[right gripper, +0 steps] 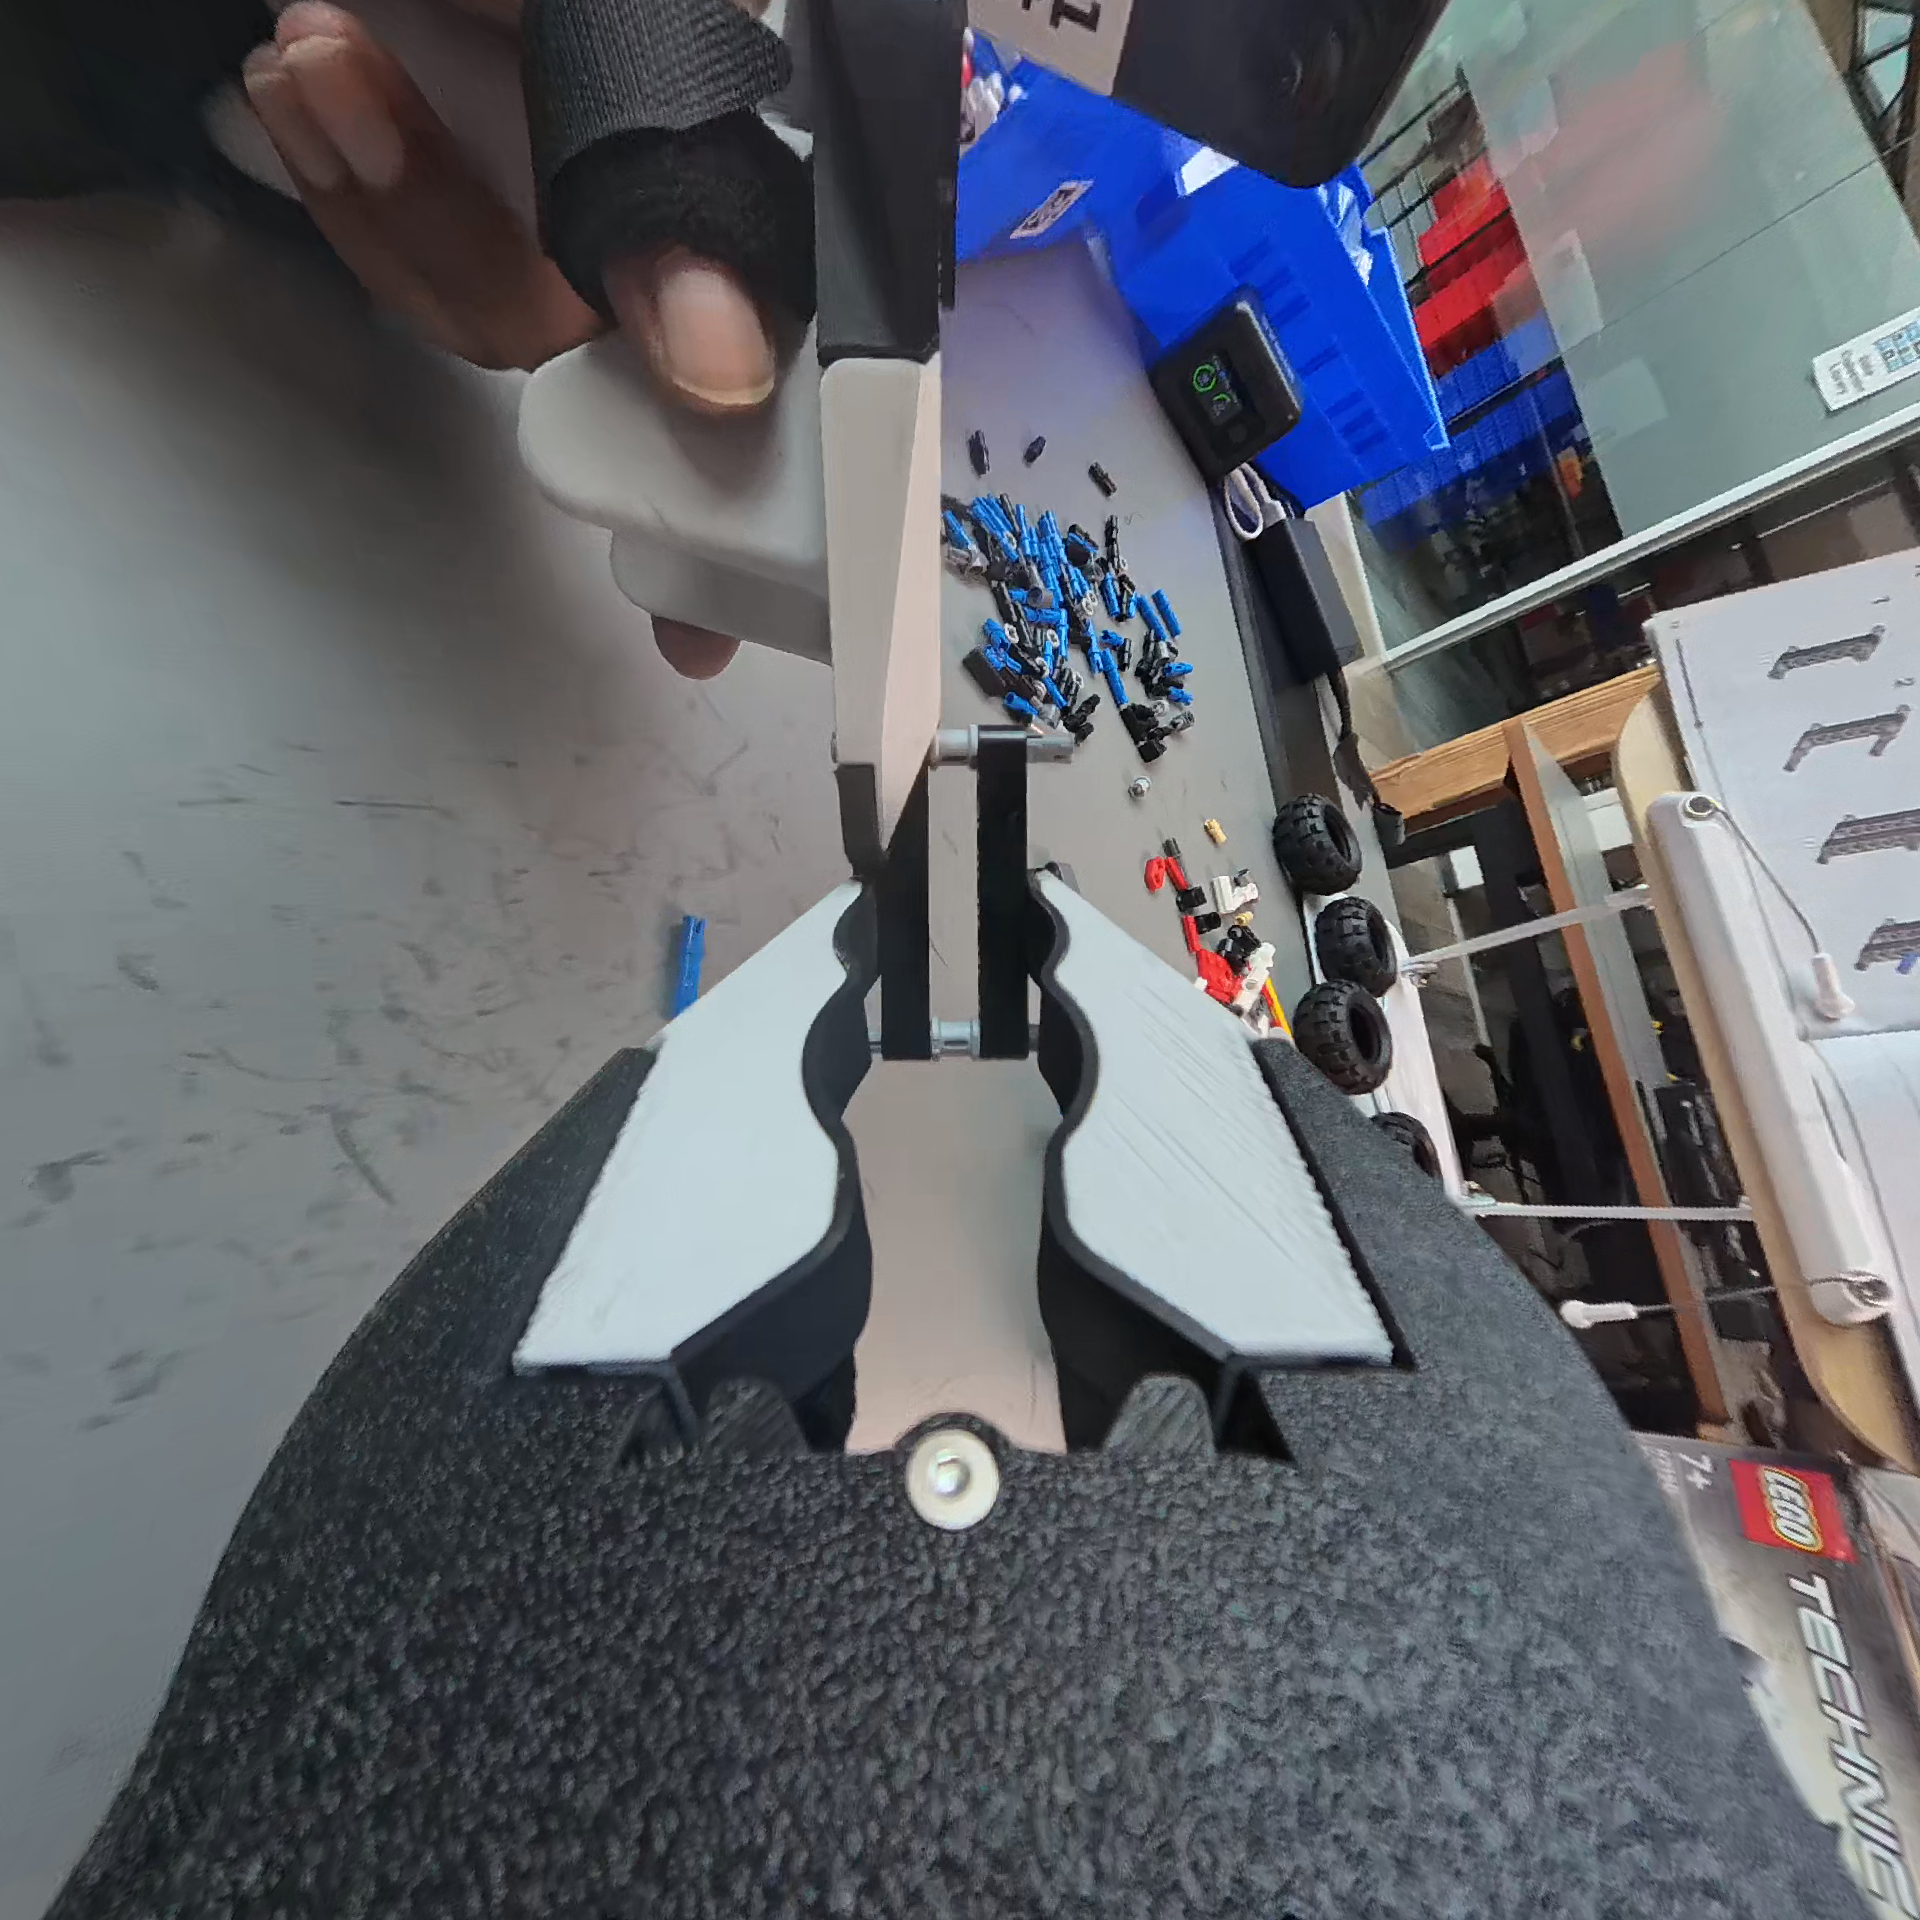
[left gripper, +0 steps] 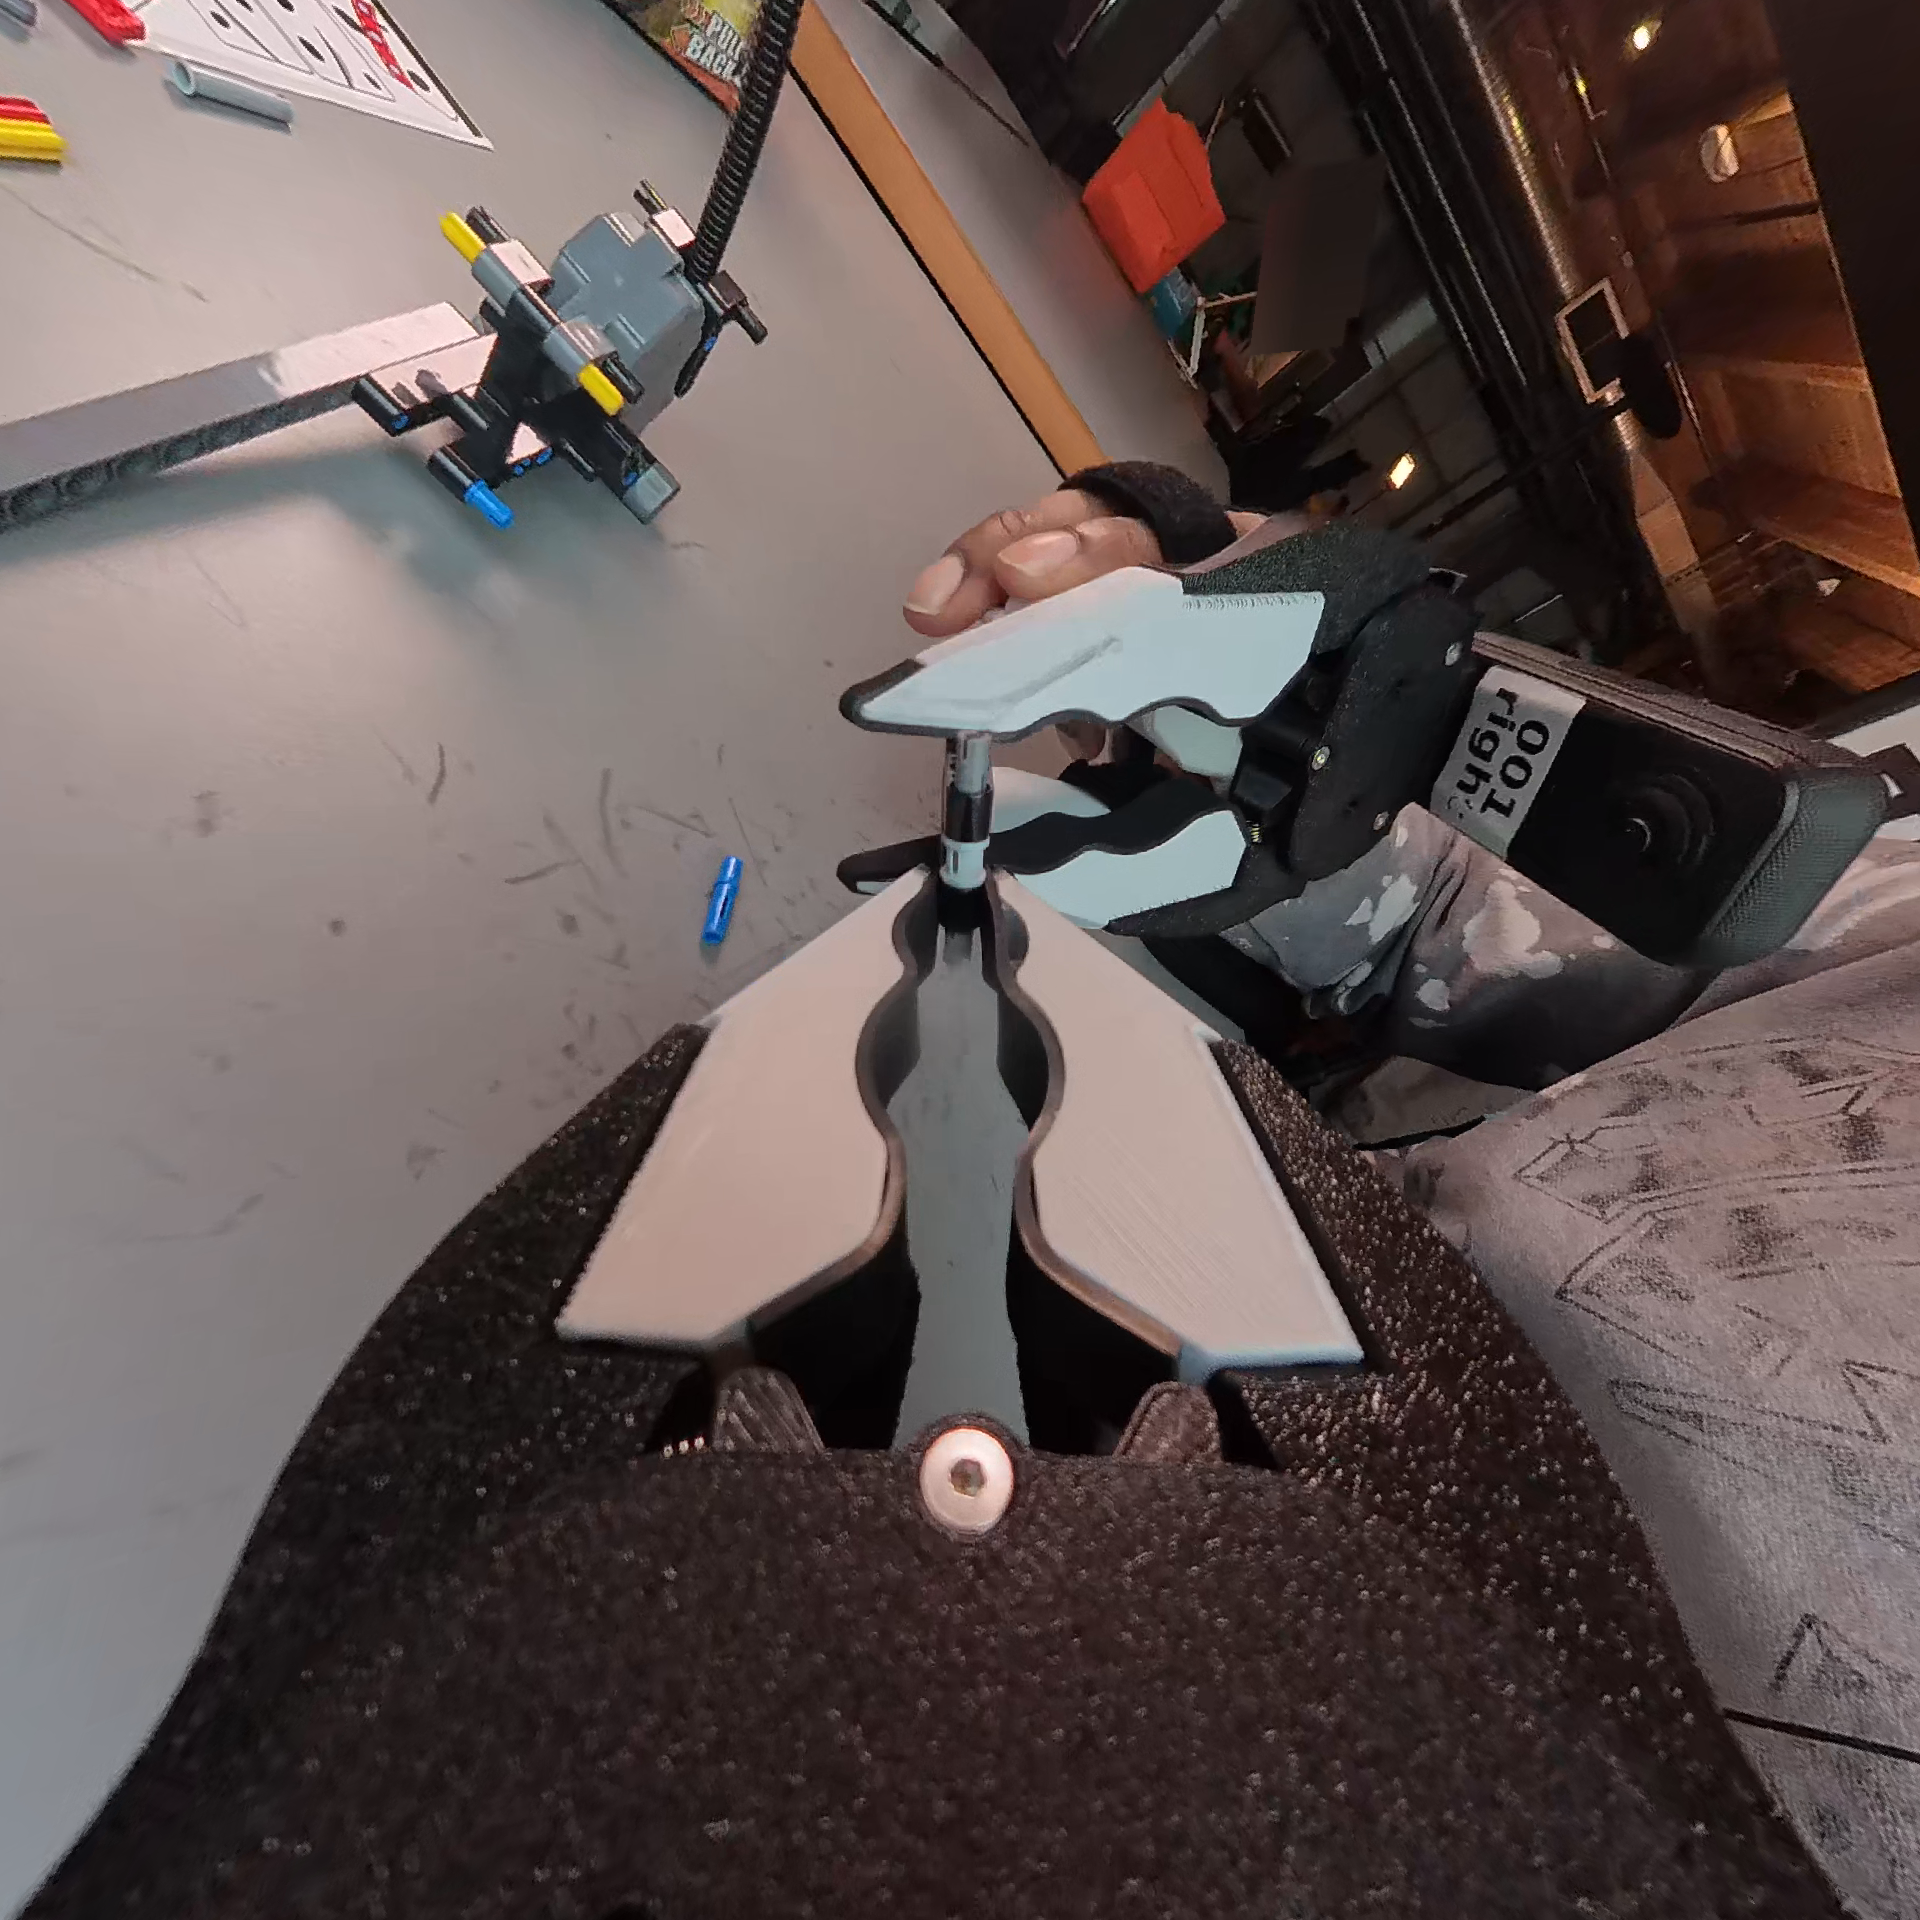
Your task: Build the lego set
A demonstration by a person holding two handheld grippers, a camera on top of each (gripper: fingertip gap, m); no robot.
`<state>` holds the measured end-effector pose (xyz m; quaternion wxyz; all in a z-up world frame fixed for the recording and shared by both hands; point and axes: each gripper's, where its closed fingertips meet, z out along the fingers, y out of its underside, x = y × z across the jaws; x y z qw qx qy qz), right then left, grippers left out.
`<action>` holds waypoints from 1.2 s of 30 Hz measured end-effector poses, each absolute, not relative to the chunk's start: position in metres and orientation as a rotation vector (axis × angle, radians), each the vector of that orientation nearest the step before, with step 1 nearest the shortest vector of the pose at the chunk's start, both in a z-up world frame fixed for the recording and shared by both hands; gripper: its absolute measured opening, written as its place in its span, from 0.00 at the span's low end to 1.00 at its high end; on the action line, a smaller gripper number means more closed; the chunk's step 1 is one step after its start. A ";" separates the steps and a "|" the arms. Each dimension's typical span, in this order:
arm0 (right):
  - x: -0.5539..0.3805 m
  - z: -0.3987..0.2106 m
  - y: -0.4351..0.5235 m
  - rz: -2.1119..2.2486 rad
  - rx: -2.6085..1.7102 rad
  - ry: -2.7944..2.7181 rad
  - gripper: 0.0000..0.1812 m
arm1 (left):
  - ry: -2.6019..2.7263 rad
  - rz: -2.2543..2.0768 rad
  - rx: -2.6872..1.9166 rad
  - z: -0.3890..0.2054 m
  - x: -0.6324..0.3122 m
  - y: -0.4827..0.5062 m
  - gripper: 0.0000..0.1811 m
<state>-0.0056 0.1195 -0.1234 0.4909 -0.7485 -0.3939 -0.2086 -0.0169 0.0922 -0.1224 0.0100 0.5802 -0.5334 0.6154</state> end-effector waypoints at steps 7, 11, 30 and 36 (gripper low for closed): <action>-0.003 -0.107 0.113 -0.389 -1.788 -0.895 0.20 | -1.603 1.990 1.794 -0.114 -0.018 0.098 0.04; -0.008 -0.116 0.113 -0.391 -1.798 -0.936 0.16 | -1.590 1.984 1.773 -0.115 -0.019 0.096 0.04; -0.007 -0.061 0.096 0.226 -1.688 -0.579 0.26 | -1.809 2.235 1.596 -0.079 -0.031 0.104 0.04; -0.021 -0.059 0.085 0.557 -1.650 -0.501 0.10 | -1.948 2.348 1.439 -0.066 -0.037 0.095 0.04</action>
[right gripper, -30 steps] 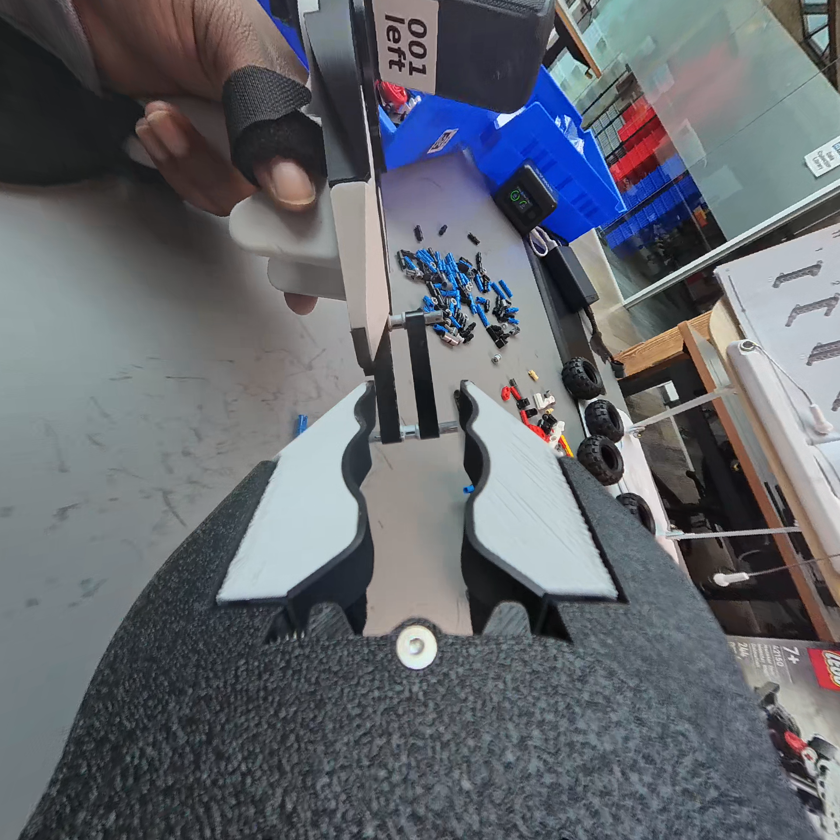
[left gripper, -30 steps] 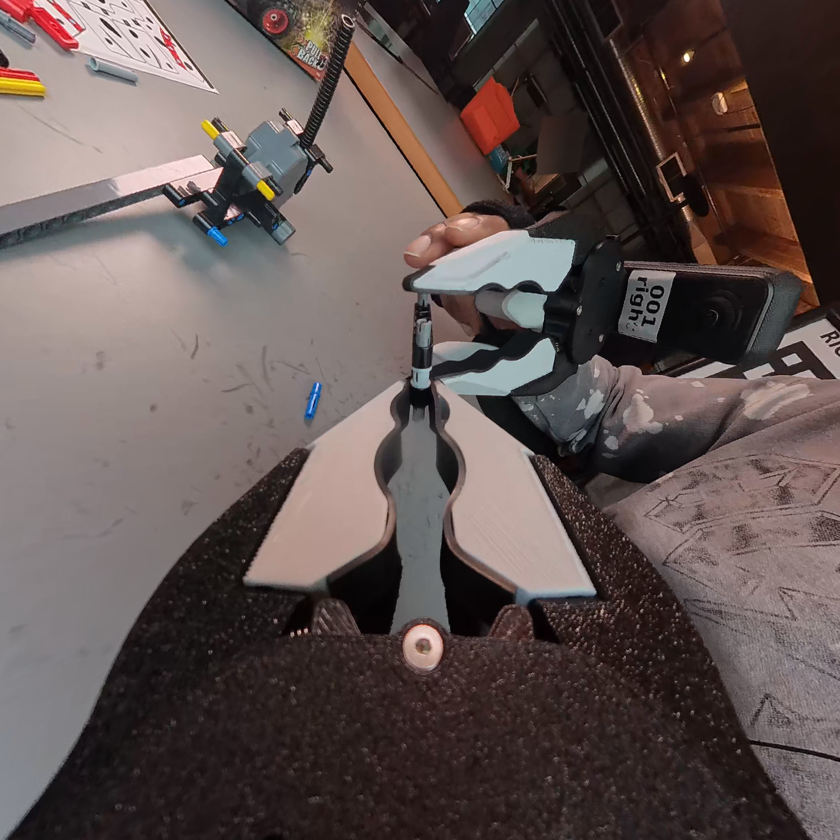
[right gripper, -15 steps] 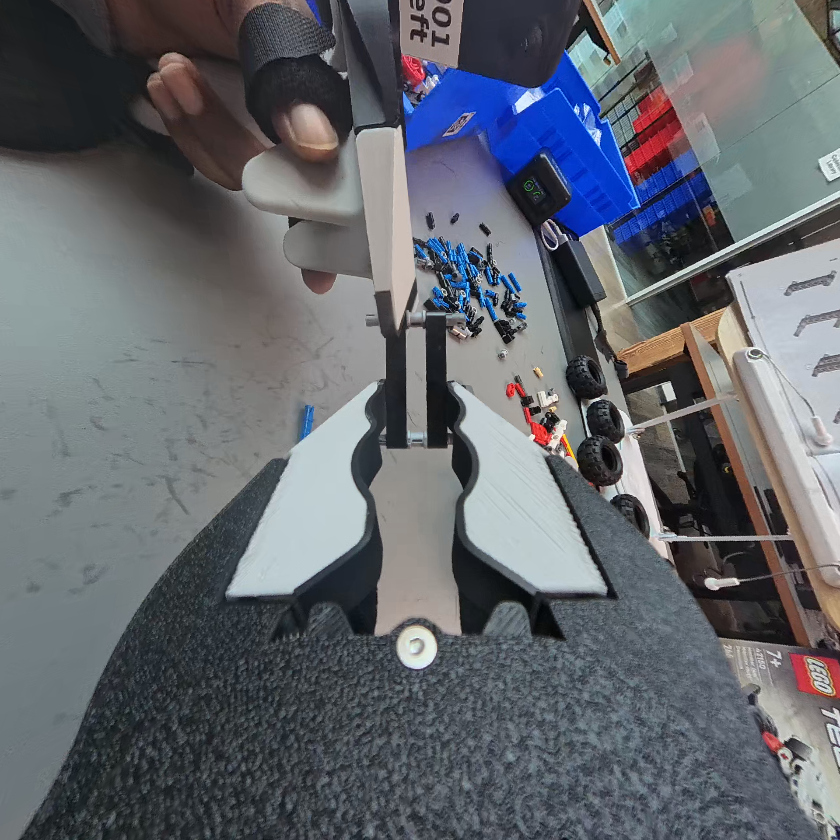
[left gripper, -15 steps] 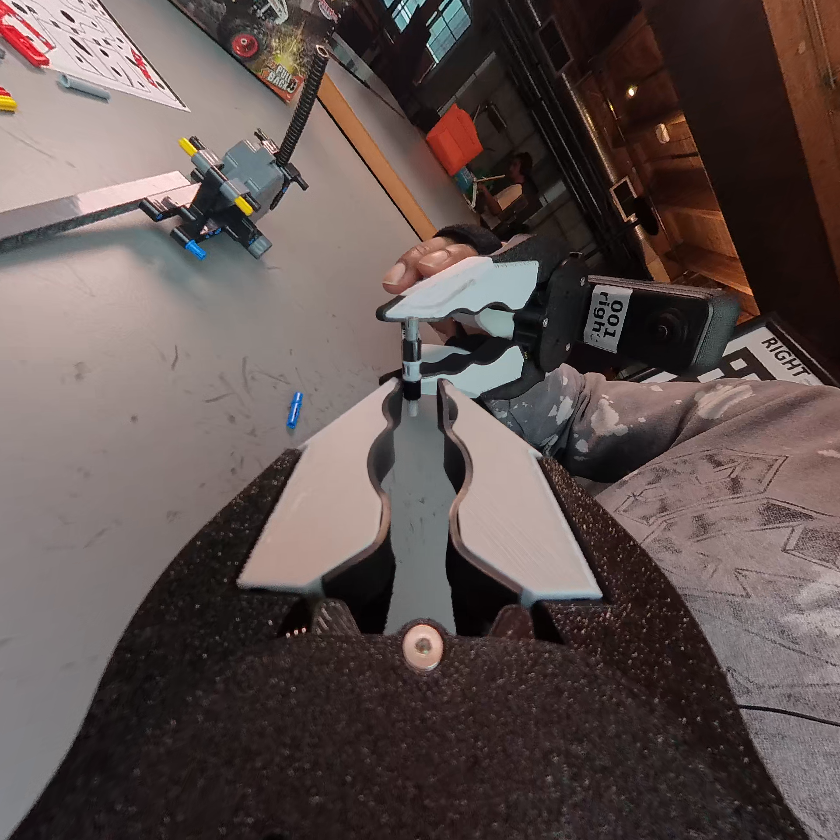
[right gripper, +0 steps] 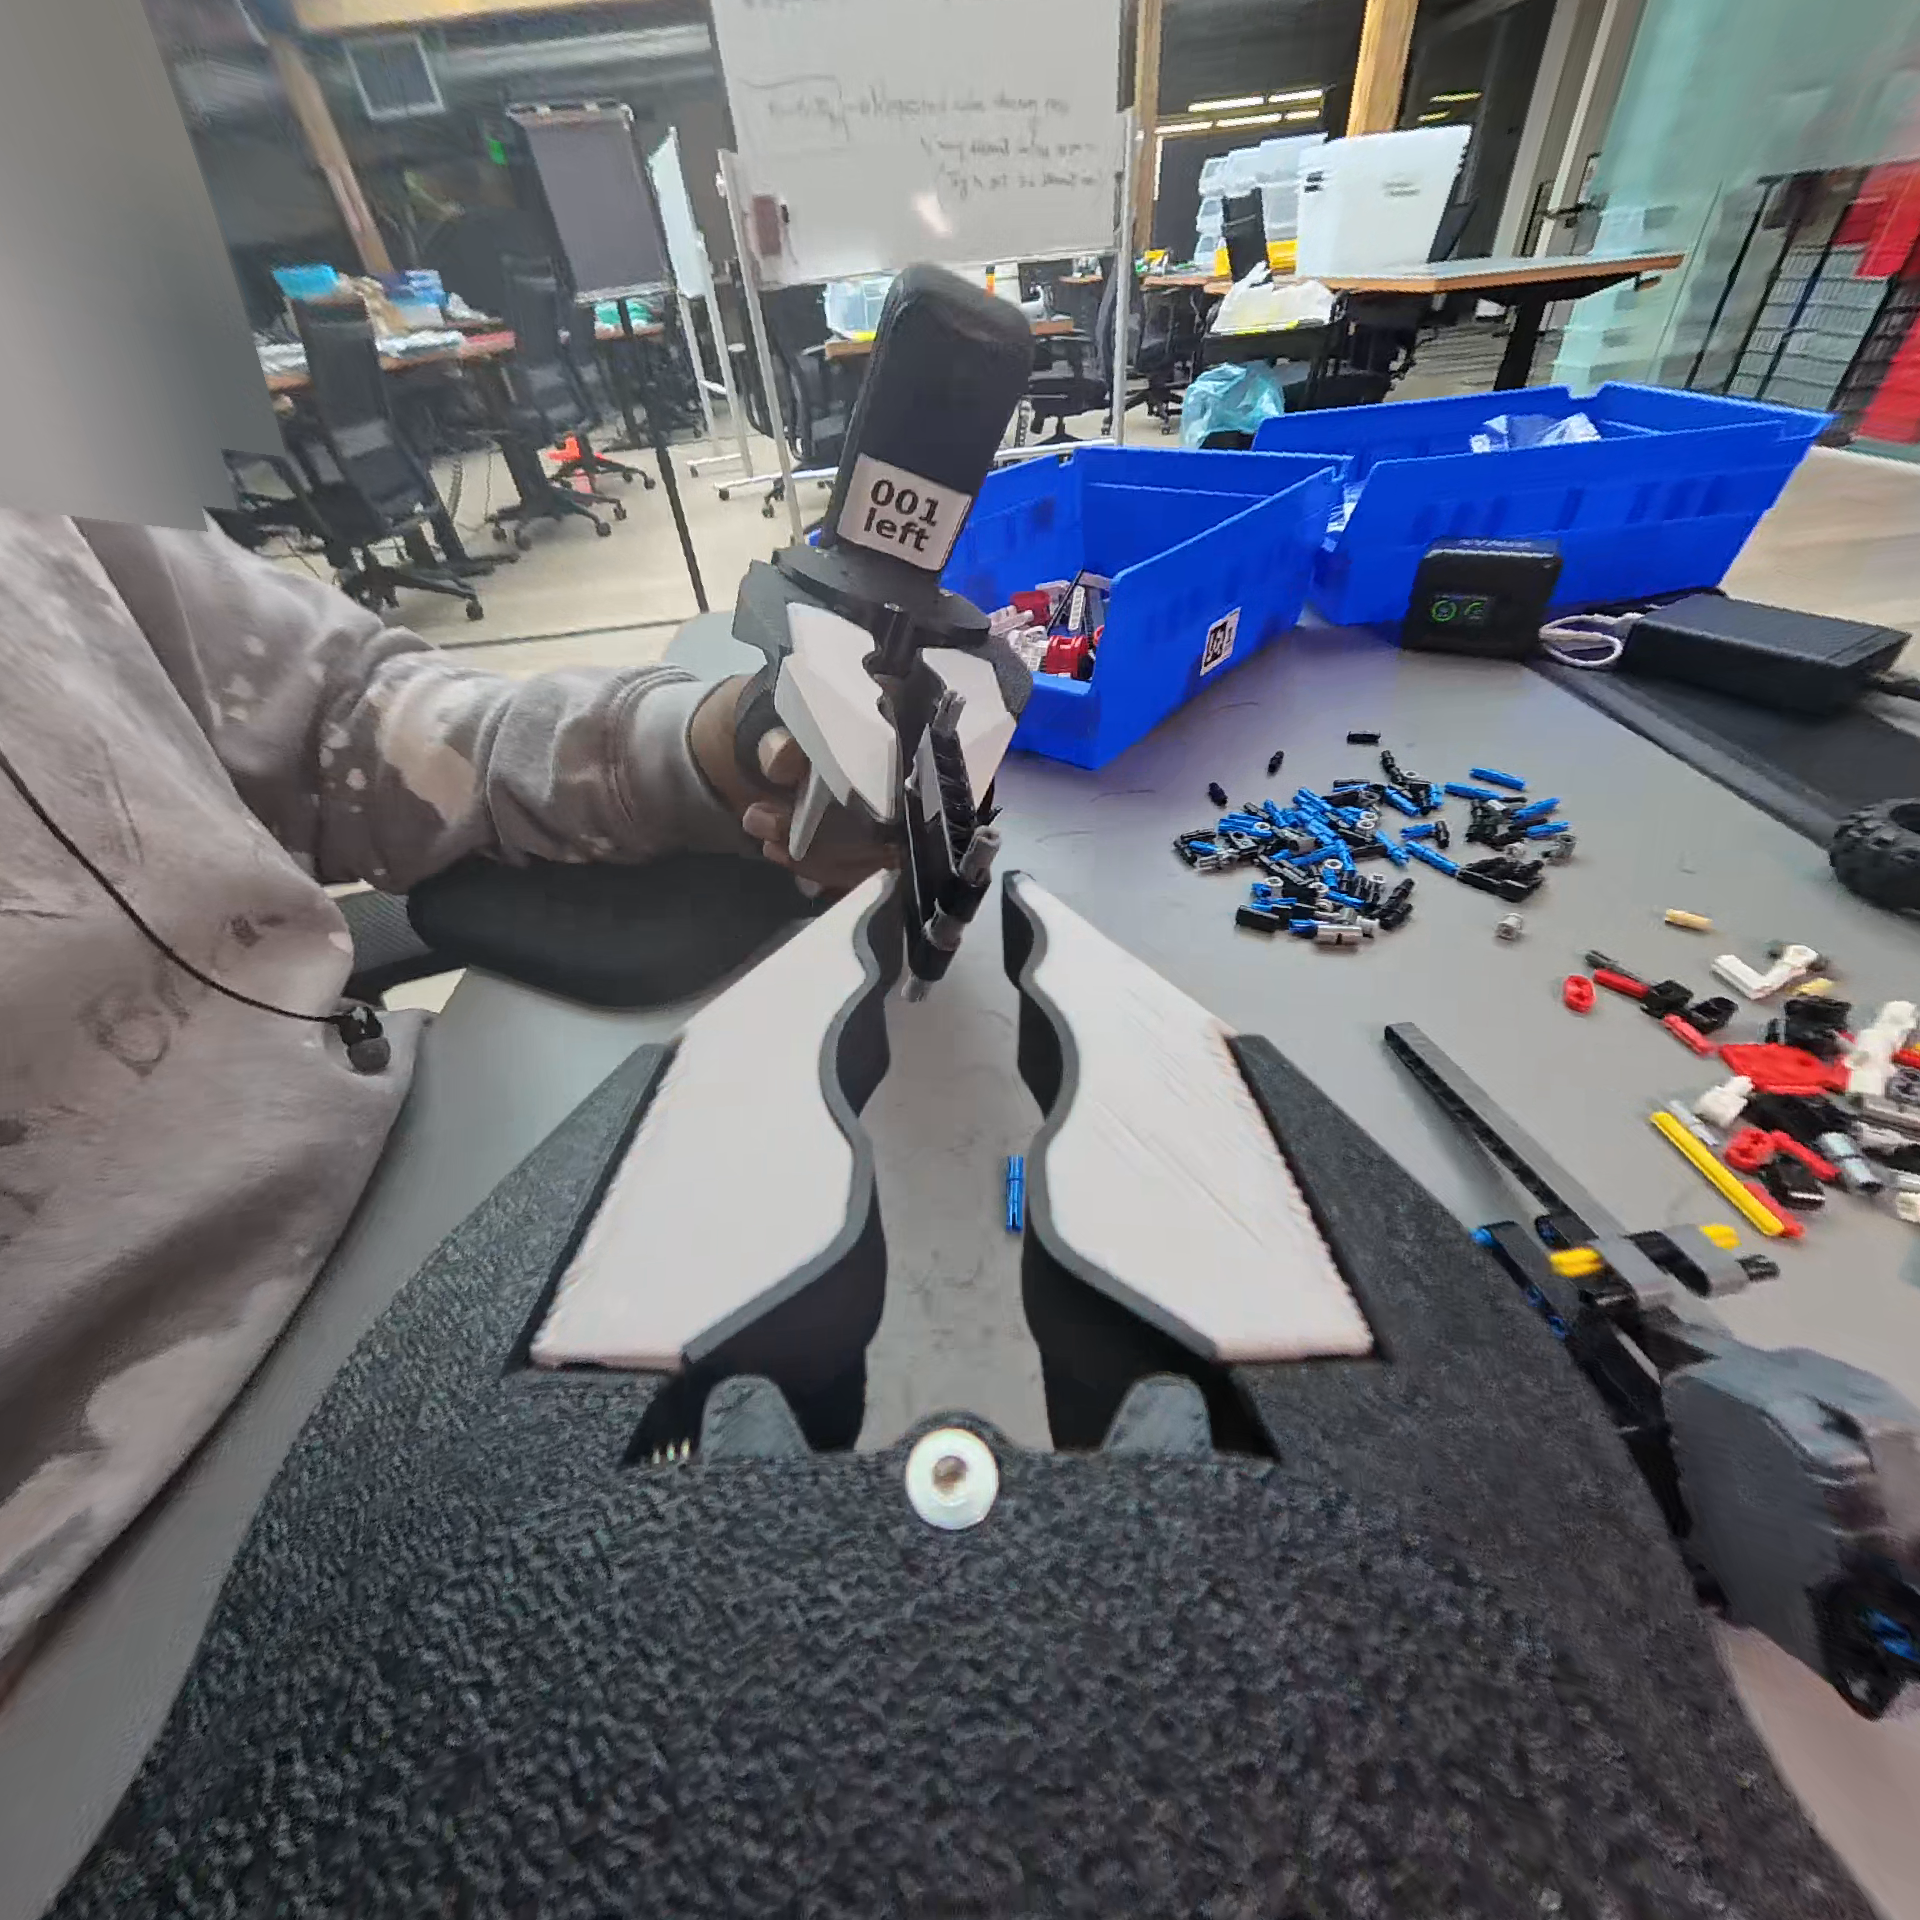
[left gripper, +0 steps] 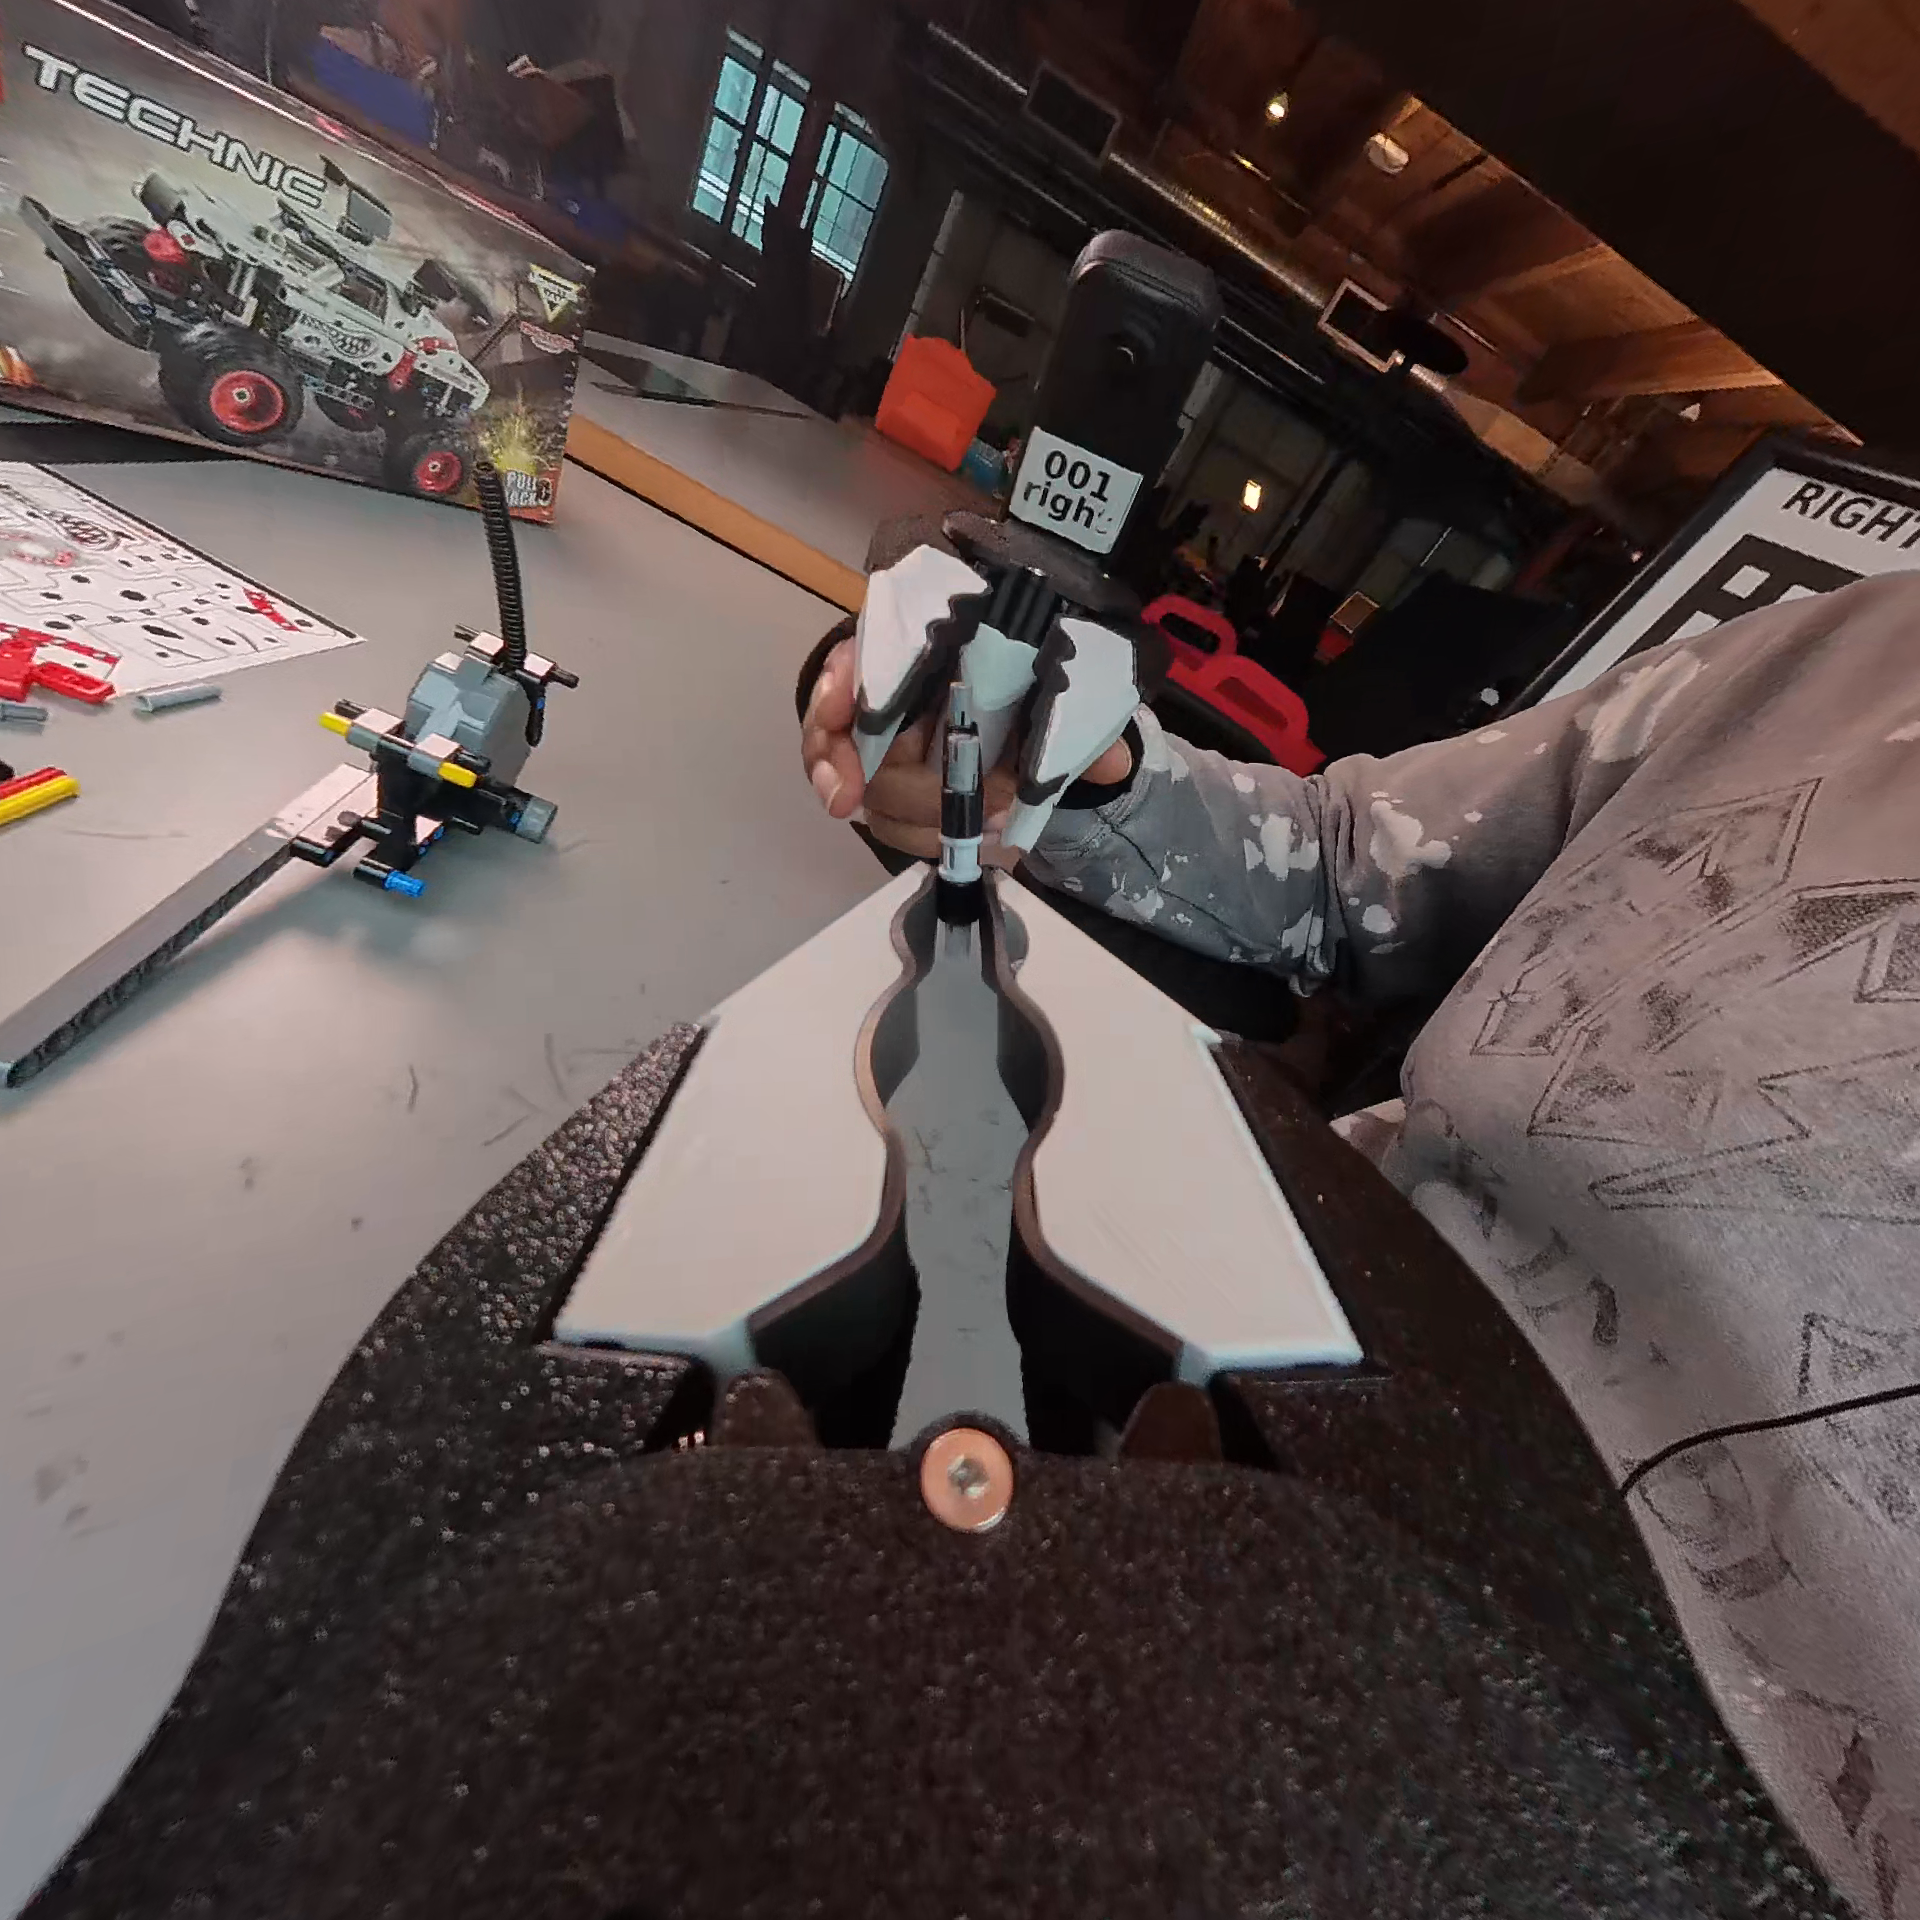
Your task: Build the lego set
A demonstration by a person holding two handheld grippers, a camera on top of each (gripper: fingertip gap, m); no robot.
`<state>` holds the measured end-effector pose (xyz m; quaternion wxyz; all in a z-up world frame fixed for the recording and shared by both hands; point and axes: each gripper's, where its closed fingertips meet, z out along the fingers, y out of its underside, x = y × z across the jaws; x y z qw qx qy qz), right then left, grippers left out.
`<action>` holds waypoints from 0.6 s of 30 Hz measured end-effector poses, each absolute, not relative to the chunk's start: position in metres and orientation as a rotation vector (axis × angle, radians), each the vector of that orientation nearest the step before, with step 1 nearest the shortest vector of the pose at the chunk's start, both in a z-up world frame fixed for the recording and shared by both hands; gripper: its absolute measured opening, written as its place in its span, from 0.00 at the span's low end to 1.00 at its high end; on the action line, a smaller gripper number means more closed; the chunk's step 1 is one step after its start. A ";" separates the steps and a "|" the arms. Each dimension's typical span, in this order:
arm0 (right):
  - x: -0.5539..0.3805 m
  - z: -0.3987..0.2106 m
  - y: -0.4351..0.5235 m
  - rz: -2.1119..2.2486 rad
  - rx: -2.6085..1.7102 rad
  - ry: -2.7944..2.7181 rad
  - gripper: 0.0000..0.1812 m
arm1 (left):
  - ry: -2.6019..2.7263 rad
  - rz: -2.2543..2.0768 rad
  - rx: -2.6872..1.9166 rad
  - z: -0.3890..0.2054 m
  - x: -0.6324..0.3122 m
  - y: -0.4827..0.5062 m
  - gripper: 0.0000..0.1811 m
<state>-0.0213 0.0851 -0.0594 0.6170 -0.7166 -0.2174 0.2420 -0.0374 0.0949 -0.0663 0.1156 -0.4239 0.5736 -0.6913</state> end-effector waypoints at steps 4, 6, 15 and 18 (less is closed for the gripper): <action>-0.032 -0.066 0.077 0.496 -1.665 -0.635 0.04 | 1.695 -2.003 -1.190 -0.065 -0.038 0.090 0.05; -0.031 -0.076 0.074 0.468 -1.712 -0.684 0.04 | 1.743 -1.970 -1.169 -0.069 -0.041 0.086 0.06; -0.033 -0.149 0.079 0.347 -1.972 -0.814 0.04 | 2.105 -1.319 -1.197 -0.139 -0.039 0.084 0.06; -0.035 -0.159 0.078 0.305 -2.016 -0.855 0.04 | 2.190 -1.173 -1.195 -0.159 -0.041 0.084 0.06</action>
